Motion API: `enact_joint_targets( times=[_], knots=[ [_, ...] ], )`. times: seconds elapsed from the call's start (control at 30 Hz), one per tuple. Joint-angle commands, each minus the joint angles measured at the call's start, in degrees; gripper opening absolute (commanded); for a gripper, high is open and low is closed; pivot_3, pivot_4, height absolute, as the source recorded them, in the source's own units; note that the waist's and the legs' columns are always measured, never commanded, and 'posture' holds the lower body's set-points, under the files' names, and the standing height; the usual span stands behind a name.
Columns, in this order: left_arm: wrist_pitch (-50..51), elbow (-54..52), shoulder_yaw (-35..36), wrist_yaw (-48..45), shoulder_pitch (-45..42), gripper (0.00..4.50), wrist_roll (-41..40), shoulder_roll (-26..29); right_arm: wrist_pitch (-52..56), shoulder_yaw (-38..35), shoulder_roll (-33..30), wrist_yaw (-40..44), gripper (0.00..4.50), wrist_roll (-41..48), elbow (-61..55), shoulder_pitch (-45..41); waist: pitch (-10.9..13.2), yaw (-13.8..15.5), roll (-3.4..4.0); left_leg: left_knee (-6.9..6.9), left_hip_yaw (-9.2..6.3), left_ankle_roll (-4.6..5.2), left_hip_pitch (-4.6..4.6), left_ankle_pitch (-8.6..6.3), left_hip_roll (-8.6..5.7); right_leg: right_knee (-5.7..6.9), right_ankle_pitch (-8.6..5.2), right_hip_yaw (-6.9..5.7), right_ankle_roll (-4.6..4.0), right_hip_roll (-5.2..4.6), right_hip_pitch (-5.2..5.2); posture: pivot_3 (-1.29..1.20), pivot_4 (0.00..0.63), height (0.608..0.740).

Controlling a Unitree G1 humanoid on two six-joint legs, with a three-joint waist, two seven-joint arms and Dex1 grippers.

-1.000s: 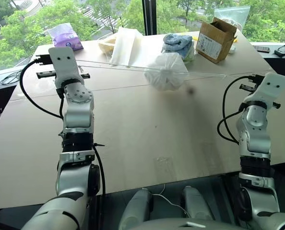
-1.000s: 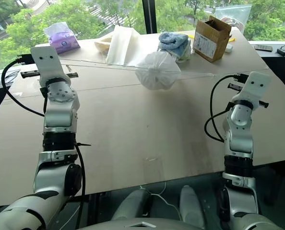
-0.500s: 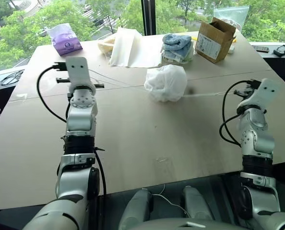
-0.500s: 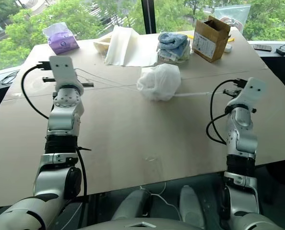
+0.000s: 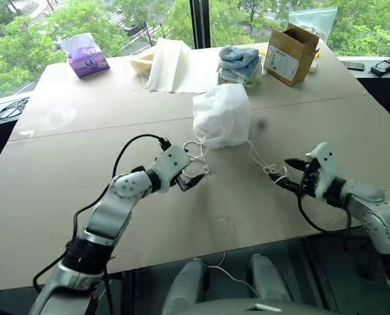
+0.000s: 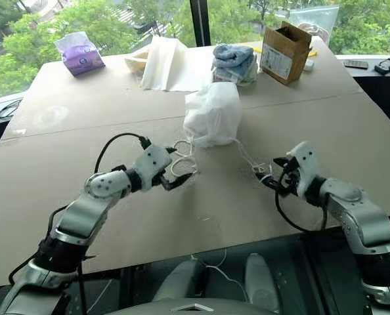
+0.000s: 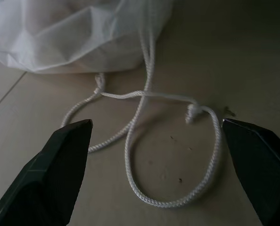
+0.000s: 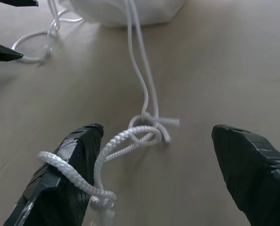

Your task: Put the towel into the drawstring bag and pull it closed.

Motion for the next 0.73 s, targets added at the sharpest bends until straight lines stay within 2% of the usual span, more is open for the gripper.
enact_joint_targets(
  times=[0.03, 0.13, 0.27, 0.43, 0.57, 0.73],
  knots=[
    [0.36, -6.02, 2.03, -2.51, 5.38, 4.44, -1.73, 2.17, -5.44, -3.42, -2.36, 6.35, 4.06, 0.09, -0.04, 2.84, 0.01, 0.48, 0.01, 0.00, 0.00, 0.01, 0.05, 0.00, 0.00, -0.03, 0.00, -0.01, 0.00, 0.00, 0.05, 0.00, 0.150, 0.740],
    [1.21, -9.35, 4.96, -3.42, 12.69, 4.44, -4.65, 2.74, -10.91, -5.03, -3.73, 10.54, 4.06, -1.21, 2.33, 7.09, 0.00, 1.04, 0.01, 0.00, 0.00, 0.06, 0.27, -0.04, 0.02, -0.07, -0.01, -0.04, 0.00, -0.02, 0.26, 0.00, 0.150, 0.740],
    [-0.54, -7.66, 10.28, -2.67, 16.85, 4.44, -5.65, 2.68, -14.47, -7.79, -3.79, 13.01, 4.06, -1.02, 6.08, 9.42, 0.02, 1.57, 0.05, -0.01, -0.14, 0.09, 0.40, -0.06, 0.03, -0.33, 0.00, -0.22, 0.00, -0.04, 0.57, 0.00, 0.150, 0.740],
    [-1.54, -2.95, 17.52, -2.46, 16.02, 4.44, -8.39, 1.85, -19.35, -10.63, -4.14, 15.99, 4.06, -1.65, 10.91, 10.09, 0.05, 2.06, 0.09, -0.15, -0.23, 0.14, 0.97, -0.10, 0.07, -0.86, 0.00, -0.42, -0.01, -0.02, 1.37, 0.00, 0.150, 0.740],
    [0.51, -2.75, 21.09, -4.74, 14.42, 4.44, -13.95, 1.29, -19.97, -12.41, -2.99, 17.66, 4.06, 1.12, 11.36, 8.12, 0.06, 2.42, 0.07, -0.14, -0.25, 0.18, 0.93, -0.12, 0.07, -0.89, 0.00, -0.46, -0.01, -0.04, 1.38, 0.00, 0.150, 0.740],
    [0.56, -1.17, 22.25, -7.07, 13.63, 4.44, -15.53, 2.39, -21.28, -13.60, -3.49, 19.27, 4.06, 1.60, 14.07, 5.14, 0.06, 2.41, 0.07, -0.15, -0.25, 0.19, 0.93, -0.14, 0.06, -0.90, 0.00, -0.47, -0.01, -0.07, 1.37, 0.00, 0.150, 0.740]
  ],
)
